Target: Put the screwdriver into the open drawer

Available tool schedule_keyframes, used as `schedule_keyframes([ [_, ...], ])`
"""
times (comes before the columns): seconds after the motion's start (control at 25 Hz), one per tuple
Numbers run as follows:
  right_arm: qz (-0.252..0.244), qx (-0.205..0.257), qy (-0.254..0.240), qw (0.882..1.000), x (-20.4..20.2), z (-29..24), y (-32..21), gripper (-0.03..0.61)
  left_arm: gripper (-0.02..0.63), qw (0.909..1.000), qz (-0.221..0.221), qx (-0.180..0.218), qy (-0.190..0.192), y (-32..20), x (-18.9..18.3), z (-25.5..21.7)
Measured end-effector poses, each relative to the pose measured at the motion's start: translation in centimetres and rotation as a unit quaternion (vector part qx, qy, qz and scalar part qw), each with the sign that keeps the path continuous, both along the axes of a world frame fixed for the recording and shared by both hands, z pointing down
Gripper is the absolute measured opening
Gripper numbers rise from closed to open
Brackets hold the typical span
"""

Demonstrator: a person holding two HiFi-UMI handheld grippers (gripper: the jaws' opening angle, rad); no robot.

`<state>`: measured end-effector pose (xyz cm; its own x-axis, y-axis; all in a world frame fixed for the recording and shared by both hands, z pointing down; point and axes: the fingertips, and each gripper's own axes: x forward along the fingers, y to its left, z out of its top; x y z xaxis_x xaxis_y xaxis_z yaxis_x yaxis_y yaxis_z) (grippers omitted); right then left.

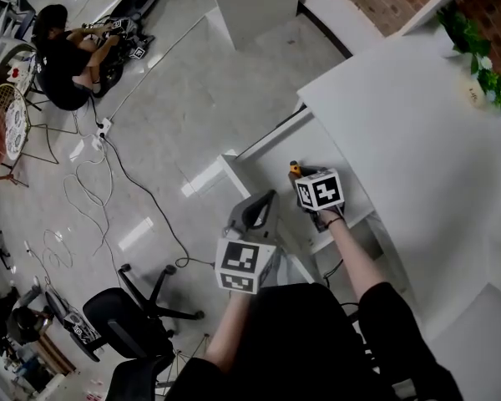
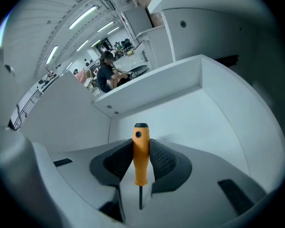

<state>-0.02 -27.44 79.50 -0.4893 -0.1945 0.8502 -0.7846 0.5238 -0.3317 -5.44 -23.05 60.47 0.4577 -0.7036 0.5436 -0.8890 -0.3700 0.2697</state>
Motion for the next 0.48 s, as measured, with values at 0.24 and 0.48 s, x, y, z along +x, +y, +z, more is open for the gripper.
schedule_keyframes([
  [0.24,0.024,-0.022,0.016,0.999,0.4,1.5,-0.1,0.112,0.008,1.0000,0.001,-0.002,-0.001,-0.1,0.2,0.0],
  [0.48,0.042,-0.039,0.036,0.998,0.6,2.7,0.3,0.112,0.009,1.0000,0.001,-0.005,-0.003,0.0,-0.1,0.2],
])
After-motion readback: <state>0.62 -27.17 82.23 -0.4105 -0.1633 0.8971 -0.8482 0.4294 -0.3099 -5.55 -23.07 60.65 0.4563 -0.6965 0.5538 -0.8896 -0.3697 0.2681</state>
